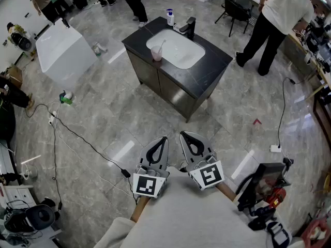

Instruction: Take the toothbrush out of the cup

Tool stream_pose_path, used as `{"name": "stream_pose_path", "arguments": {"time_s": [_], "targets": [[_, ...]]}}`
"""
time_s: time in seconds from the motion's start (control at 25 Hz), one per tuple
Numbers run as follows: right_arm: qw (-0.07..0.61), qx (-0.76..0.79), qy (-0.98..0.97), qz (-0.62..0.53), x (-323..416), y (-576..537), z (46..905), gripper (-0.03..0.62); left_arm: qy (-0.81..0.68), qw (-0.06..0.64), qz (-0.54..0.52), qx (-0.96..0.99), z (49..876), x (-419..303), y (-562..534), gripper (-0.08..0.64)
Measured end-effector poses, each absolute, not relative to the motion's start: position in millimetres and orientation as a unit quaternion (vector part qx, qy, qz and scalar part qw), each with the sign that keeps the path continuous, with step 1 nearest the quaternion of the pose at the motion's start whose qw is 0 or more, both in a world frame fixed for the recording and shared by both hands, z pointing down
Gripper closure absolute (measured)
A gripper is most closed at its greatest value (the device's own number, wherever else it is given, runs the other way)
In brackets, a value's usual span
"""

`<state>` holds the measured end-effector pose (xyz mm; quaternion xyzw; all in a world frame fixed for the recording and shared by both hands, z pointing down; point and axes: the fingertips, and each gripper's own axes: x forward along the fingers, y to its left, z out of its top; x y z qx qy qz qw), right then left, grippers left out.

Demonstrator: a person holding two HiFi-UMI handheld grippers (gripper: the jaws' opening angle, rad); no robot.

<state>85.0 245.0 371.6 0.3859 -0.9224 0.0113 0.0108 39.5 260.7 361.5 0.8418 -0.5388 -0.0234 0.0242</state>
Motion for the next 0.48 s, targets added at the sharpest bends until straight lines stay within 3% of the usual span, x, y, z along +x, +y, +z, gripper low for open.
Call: {"name": "stream_pose_path", "arguments": {"time_s": [0.28,0.48], "targets": [[0.012,0.387,-0.922,0.014,86,245,371,0.589,-0.541,0.027,-0.021,0.840,362,39,261,0.557],[-0.026,0.388,-0.921,-0.003,83,243,359,0.589,-0.540,0.027,-0.022,0.841,363,38,261,0.557]]}}
